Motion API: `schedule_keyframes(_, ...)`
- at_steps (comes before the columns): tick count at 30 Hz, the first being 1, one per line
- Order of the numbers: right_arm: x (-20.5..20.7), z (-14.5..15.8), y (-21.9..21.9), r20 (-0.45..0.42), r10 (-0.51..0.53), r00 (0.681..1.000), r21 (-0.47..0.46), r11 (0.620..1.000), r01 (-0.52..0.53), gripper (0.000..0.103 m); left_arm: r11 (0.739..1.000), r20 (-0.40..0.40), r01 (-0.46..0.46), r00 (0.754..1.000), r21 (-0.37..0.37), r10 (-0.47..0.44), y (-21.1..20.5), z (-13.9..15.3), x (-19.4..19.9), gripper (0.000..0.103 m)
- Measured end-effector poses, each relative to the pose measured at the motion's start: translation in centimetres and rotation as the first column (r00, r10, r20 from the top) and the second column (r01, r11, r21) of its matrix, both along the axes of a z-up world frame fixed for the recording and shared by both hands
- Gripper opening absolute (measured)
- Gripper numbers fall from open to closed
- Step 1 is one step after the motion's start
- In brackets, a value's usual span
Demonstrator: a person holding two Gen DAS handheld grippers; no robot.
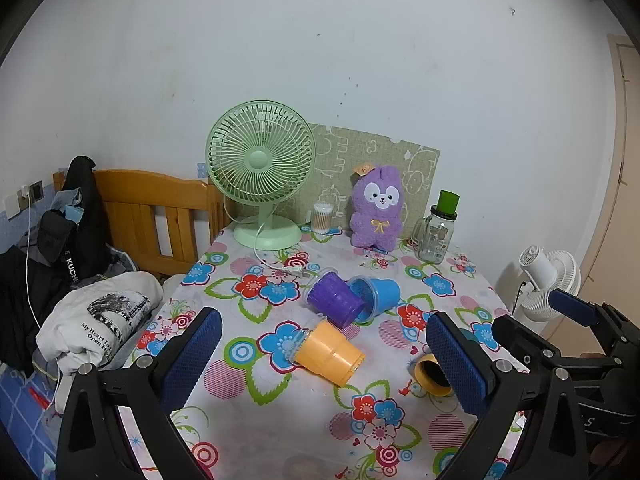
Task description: Flip cup upside down
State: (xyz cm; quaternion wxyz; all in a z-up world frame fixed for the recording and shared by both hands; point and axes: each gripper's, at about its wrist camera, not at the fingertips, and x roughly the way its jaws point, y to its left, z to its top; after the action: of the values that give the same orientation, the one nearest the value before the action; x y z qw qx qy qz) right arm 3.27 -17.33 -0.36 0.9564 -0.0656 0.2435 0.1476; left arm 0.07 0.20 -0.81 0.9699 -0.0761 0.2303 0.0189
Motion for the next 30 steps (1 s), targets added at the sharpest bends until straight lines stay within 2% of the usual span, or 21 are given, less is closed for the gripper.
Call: schedule_keyframes(30, 0.38, -0.68, 0.32, -0.027, 0.013, 1.000, -0.011, 1.000, -0.013, 0.098, 1.000, -0.027, -0.014, 1.000, -0.017, 0.013, 0.44, -0.41, 0.21, 0.103)
